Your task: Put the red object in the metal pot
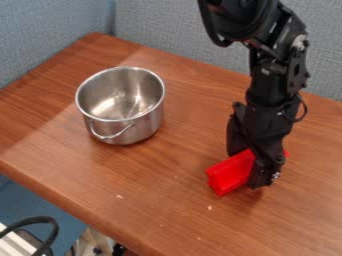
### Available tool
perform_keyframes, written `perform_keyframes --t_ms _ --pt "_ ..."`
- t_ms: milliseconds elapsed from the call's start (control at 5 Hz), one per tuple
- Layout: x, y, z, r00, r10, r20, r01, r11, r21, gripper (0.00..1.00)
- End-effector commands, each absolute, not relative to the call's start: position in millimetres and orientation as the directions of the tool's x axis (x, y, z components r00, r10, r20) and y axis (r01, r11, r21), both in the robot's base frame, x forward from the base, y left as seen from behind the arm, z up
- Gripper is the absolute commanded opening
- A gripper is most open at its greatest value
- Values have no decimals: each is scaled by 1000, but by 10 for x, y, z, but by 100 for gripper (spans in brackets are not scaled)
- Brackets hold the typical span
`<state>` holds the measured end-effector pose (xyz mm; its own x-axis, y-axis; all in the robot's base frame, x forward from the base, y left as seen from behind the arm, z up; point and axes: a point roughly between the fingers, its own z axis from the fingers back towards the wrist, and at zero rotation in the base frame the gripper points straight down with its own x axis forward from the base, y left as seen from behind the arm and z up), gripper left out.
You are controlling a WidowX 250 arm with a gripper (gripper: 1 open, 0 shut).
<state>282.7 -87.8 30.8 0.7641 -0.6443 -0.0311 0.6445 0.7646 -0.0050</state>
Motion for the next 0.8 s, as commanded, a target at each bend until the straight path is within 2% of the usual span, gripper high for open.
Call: perform_keyframes --t_ms 0,600 --pt "2852 -893 323 764 -645 -10 645 764 2 100" --pt "2853 -874 282 774 -633 -7 633 774 -11 100"
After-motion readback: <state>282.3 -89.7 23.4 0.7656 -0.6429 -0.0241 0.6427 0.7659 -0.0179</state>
